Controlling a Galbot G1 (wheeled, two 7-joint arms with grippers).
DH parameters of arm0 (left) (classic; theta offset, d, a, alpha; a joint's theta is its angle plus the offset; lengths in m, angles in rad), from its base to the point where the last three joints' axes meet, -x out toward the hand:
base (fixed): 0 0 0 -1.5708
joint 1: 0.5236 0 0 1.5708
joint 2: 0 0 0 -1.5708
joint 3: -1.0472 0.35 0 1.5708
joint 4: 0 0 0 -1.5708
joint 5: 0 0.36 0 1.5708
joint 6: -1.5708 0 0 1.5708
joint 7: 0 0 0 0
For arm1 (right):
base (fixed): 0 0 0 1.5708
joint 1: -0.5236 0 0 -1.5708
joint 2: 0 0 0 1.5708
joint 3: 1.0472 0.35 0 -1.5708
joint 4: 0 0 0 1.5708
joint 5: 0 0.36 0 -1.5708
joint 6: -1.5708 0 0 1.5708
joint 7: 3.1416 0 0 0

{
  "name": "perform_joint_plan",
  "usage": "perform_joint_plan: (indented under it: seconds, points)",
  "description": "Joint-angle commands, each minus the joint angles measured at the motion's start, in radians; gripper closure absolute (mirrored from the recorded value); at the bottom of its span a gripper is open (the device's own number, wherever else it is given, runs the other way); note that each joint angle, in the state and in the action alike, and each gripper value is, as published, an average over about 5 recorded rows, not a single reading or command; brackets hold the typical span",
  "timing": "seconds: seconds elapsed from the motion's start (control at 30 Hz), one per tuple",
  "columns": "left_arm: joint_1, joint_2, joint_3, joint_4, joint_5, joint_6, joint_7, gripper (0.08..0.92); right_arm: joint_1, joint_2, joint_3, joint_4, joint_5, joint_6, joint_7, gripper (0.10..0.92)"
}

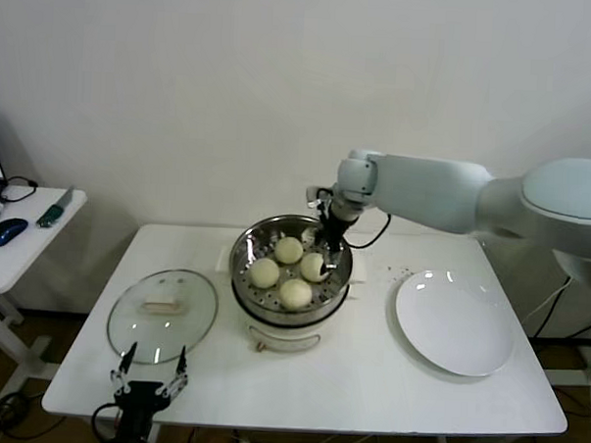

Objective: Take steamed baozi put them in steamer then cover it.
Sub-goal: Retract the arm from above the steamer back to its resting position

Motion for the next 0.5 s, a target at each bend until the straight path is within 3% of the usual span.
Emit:
perform_joint_plan:
  seconds: [0.03,0.23,0.5]
  points:
    - [-0.005,0.005,-0.001,0.001,0.005,-0.004,-0.014,0.177,0.055,-0.17,0.12,0.046,-0.07,0.085,-0.019,0.203]
    - [-0.004,0.014,-0.004,0.001,0.018,0.001,-0.02,0.177,-0.081,-0.397,0.348,0.183,-0.09,0.118,0.143,0.203]
    - [0.009,0.017,0.004,-0.013,0.081,0.002,-0.019,0.177,-0.381,-0.612,0.708,0.285,0.016,0.192,0.419,0.203]
